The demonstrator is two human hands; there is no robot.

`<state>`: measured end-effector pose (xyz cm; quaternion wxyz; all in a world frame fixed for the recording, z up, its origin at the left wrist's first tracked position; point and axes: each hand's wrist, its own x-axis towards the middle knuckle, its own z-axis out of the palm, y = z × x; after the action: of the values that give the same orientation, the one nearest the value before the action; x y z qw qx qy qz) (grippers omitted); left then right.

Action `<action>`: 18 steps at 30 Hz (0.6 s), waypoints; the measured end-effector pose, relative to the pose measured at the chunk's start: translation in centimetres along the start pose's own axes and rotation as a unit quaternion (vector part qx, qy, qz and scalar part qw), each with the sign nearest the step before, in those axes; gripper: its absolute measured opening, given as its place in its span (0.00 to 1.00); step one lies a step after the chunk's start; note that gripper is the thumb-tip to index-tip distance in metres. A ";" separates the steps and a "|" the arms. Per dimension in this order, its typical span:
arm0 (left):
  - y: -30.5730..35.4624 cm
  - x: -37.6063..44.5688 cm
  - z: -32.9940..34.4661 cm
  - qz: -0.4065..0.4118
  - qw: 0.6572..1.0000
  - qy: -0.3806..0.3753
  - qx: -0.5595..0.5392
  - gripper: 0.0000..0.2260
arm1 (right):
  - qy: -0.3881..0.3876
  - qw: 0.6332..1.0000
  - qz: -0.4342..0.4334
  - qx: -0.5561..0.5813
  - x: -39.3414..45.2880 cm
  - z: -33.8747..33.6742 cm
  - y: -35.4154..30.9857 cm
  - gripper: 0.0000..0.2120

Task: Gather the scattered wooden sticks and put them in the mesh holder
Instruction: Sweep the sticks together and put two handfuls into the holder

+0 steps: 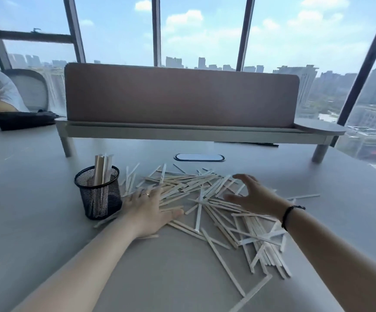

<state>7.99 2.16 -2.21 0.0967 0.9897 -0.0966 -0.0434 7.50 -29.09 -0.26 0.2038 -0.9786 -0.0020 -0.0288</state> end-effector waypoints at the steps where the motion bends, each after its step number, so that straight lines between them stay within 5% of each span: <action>1: 0.1 0.0 0.1 -0.002 1.000 0.008 0.005 0.54 | -0.012 0.999 -0.010 -0.028 0.1 0.1 0.5 0.49; 13: 1.1 -0.2 0.7 0.050 0.989 0.137 0.000 0.38 | -0.084 0.983 -0.151 -0.069 8.4 4.8 -6.0 0.53; 18: 0.6 0.3 0.8 0.034 0.987 0.154 -0.018 0.32 | -0.012 0.982 -0.178 -0.057 9.2 5.9 -6.1 0.40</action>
<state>8.09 1.39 -2.88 0.1299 0.9787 -0.1135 0.1110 16.96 -21.24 -2.69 0.1397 -0.9729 -0.1766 -0.0526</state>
